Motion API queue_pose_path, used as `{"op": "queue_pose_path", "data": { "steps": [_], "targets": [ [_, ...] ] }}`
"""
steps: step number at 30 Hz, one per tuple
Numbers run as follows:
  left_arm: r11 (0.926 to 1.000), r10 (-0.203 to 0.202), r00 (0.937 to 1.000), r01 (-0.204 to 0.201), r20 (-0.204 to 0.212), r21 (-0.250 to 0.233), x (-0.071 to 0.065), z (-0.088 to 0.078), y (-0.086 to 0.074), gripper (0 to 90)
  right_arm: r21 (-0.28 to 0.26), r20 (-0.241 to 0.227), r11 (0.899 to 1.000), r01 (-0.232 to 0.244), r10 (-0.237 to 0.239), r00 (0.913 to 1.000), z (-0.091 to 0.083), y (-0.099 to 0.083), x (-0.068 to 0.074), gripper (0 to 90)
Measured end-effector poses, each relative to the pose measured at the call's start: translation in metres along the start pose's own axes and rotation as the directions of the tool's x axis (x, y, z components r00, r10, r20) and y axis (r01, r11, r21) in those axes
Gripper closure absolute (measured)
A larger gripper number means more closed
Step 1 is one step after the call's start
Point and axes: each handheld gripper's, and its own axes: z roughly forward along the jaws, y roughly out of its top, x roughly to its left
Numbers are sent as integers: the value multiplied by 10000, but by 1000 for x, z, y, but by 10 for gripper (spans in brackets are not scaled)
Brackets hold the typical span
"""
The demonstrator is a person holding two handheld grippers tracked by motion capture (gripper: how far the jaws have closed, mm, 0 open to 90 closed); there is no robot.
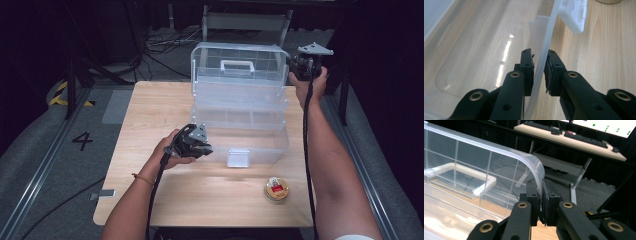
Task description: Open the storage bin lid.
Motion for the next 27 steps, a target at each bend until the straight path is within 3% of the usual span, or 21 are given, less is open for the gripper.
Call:
{"op": "queue_pose_path", "data": {
  "steps": [13,27],
  "targets": [
    [9999,78,10000,-78,-13,71,0,0,1,786,449,-175,9987,-246,254,9995,26,1,-7,857],
    [9997,-210,9998,210,9,-91,-1,2,-1,781,987,-444,9947,-301,346,9984,44,4,-13,855]
  ]
}}
